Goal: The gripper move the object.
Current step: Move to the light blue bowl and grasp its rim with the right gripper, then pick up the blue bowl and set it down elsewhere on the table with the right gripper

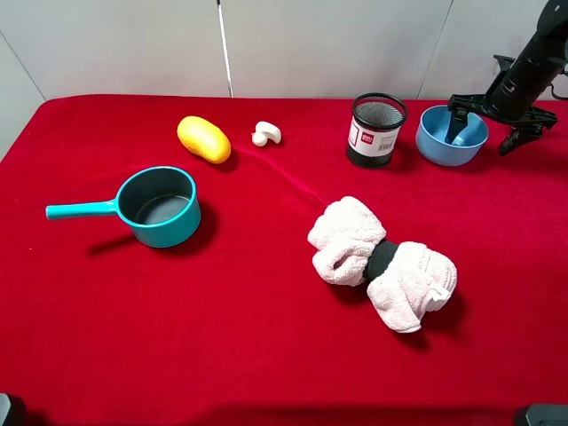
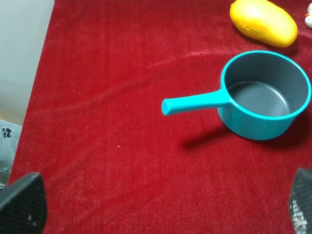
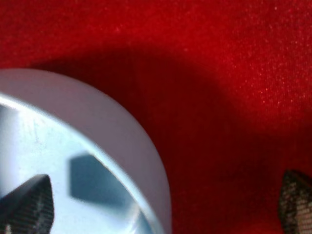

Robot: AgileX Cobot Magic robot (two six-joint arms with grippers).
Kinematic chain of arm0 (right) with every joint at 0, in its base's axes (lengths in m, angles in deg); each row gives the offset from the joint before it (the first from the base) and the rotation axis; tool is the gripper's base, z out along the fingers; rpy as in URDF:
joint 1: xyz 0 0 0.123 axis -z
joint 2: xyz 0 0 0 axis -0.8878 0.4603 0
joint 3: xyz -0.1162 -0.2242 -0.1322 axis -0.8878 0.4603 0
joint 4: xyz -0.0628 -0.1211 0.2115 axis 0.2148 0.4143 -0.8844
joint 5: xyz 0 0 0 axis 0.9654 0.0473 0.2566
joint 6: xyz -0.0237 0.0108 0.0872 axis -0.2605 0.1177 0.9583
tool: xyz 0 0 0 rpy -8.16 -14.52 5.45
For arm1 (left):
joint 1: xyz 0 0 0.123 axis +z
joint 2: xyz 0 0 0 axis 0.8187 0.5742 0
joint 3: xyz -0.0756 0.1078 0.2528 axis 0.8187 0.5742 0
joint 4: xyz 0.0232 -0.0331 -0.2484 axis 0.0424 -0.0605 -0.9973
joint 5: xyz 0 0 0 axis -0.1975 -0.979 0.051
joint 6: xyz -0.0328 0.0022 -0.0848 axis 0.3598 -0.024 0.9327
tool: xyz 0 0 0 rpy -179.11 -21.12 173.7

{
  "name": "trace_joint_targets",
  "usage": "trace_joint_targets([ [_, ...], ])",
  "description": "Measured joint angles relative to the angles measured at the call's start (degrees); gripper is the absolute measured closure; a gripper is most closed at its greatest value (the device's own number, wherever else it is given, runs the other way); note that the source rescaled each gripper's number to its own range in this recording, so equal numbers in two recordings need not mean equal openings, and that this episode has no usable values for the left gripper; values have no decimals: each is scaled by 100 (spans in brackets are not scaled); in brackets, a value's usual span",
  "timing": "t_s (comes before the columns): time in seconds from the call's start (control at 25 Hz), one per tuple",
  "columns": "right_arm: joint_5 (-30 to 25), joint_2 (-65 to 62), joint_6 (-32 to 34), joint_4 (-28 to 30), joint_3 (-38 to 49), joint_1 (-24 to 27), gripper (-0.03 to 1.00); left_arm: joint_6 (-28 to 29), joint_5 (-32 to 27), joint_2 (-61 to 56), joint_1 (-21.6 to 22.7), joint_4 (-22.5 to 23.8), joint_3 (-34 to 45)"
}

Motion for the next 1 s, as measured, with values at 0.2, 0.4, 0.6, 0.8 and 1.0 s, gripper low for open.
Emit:
trace_joint_targets([
  [0.2,0,0,0,0,0,0,35,0,0,0,0,0,0],
  [0.4,0,0,0,0,0,0,69,0,0,0,0,0,0],
  [0.6,5,0,0,0,0,0,91,0,0,0,0,0,0],
  [0.8,11,0,0,0,0,0,97,0,0,0,0,0,0],
  [1.0,5,-5,0,0,-7,0,97,0,0,0,0,0,0],
])
